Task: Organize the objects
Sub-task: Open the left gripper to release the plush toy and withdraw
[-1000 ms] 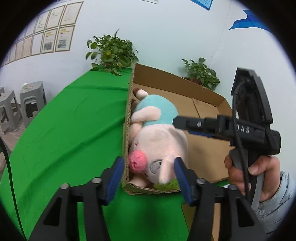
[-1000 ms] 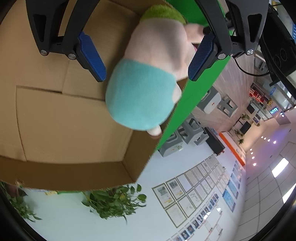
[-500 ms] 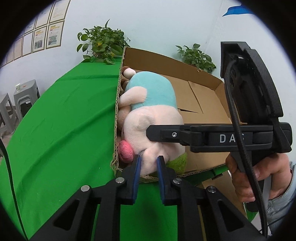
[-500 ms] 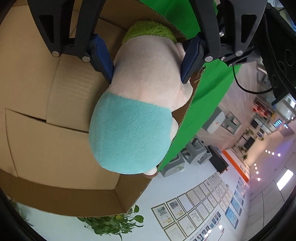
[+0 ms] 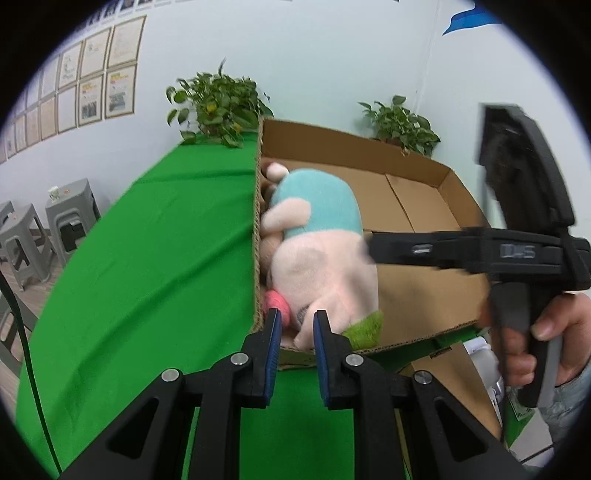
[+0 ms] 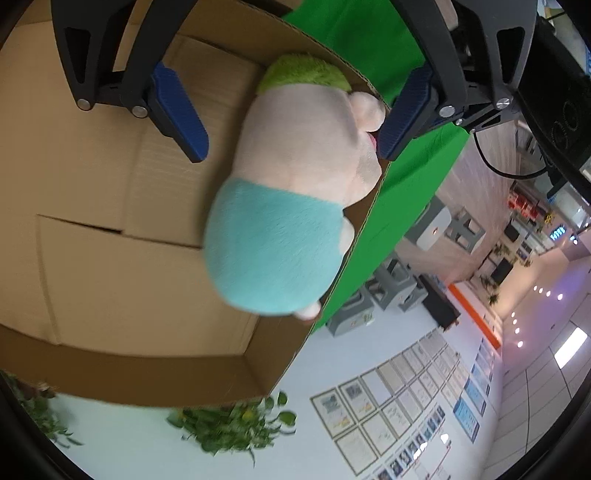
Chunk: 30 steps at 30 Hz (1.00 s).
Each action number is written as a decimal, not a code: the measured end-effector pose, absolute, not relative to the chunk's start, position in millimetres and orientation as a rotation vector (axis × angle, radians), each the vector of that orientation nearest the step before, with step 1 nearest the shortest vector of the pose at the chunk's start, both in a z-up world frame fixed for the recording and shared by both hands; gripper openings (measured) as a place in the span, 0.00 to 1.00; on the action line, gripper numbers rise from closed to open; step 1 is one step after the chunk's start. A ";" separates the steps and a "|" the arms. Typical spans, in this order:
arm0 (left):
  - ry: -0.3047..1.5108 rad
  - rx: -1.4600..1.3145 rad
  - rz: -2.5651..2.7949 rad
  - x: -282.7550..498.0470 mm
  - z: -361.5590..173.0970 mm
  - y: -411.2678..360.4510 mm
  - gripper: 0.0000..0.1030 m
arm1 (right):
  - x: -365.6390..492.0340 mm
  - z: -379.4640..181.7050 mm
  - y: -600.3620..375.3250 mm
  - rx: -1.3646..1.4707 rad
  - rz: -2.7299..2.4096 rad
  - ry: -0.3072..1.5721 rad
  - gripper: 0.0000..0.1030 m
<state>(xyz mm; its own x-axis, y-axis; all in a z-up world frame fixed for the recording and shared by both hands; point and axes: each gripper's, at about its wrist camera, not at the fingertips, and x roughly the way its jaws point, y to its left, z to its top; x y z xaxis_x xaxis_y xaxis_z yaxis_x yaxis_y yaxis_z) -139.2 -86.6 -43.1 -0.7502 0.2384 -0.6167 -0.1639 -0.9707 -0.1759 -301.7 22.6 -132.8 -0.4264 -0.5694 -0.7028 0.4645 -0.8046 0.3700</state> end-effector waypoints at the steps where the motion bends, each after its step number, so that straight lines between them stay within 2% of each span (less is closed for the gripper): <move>1: -0.154 -0.980 2.772 -136.9 -39.5 -86.5 0.16 | -296.7 -126.7 30.6 1.137 -2.254 -0.164 0.97; 3: -0.134 -0.960 2.802 -135.0 -34.4 -86.4 0.16 | -282.8 -113.8 48.5 1.076 -2.309 -0.162 0.99; 5: -0.101 -0.925 2.836 -132.9 -26.7 -81.3 0.24 | -265.0 -102.8 64.0 1.024 -2.355 -0.134 0.99; 7: -0.076 -0.877 2.885 -127.6 -19.4 -74.5 0.55 | -250.0 -94.5 79.7 0.993 -2.402 -0.107 0.99; 8: -0.075 -0.851 2.908 -125.1 -16.5 -72.4 0.62 | -239.5 -90.7 88.9 0.978 -2.428 -0.095 0.99; 9: -0.078 -0.826 2.932 -122.4 -13.6 -69.6 0.74 | -231.2 -87.5 95.7 0.962 -2.458 -0.086 0.99; 10: -0.087 -0.804 2.958 -119.8 -9.8 -66.6 0.78 | -222.9 -84.5 102.5 0.948 -2.486 -0.081 0.99; 19: -0.043 -0.735 2.970 -100.3 16.1 -34.5 0.78 | -157.5 -66.0 188.0 0.892 -2.561 -0.178 0.99; 30: -0.042 -0.736 2.974 -59.9 25.1 -4.1 0.78 | -94.1 -61.5 216.7 0.863 -2.552 -0.150 0.99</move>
